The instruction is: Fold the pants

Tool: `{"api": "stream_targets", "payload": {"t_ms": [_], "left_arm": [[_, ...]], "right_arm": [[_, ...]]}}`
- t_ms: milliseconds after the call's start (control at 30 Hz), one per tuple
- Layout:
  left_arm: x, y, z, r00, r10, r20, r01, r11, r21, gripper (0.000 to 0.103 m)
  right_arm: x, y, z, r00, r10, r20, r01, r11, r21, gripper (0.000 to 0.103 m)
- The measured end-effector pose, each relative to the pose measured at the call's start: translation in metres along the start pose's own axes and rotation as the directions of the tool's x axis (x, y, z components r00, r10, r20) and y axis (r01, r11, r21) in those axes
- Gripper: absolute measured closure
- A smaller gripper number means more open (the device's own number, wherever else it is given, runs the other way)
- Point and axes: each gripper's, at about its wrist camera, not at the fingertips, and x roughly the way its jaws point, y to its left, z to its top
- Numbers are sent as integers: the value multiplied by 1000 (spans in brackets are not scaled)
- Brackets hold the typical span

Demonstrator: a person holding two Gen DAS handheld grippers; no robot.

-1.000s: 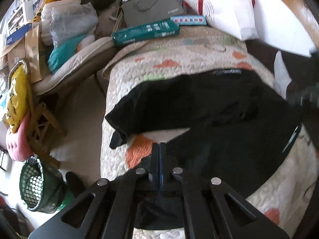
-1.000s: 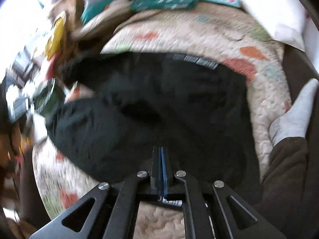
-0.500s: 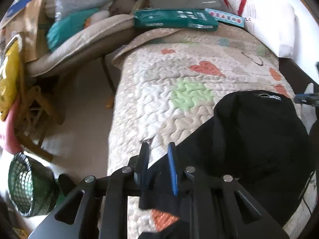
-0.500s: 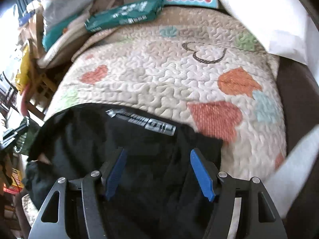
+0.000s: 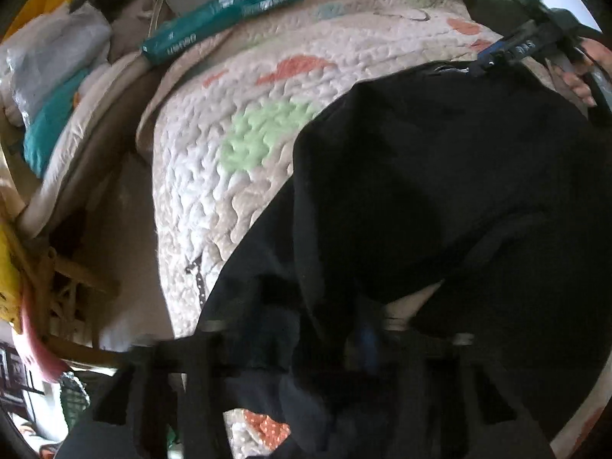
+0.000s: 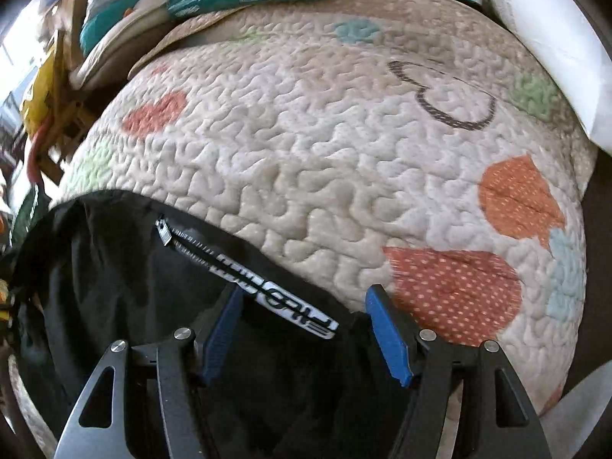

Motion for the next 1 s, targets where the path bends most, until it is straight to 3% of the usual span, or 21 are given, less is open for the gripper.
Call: {"api": "stream_targets", "payload": {"t_ms": [67, 300, 367, 400, 433, 767, 1000], "left_arm": [[0, 8, 2, 1000, 7, -5, -8, 999, -36, 98], [-4, 16, 4, 999, 41, -4, -41, 998, -43, 98], [-7, 18, 5, 998, 56, 4, -56, 997, -49, 98], [-9, 20, 7, 998, 59, 9, -58, 997, -54, 98], [-12, 22, 8, 998, 64, 14, -63, 996, -57, 98], [-60, 36, 14, 987, 134, 94, -128, 989, -67, 99], [-101, 16, -13, 969, 187, 158, -188, 982, -11, 99]], "right_arm": [[2, 4, -2, 1000, -4, -2, 4, 999, -37, 30], [16, 2, 10, 1000, -2, 9, 3, 999, -52, 31], [12, 6, 11, 999, 35, 1, -35, 998, -46, 57], [10, 10, 12, 999, 43, -4, -43, 998, -53, 86], [7, 12, 10, 998, 67, -21, -68, 996, -54, 95], [-67, 31, -10, 995, 10, 103, -6, 999, -36, 98], [-134, 56, -67, 992, -27, 121, 36, 997, -75, 98]]}}
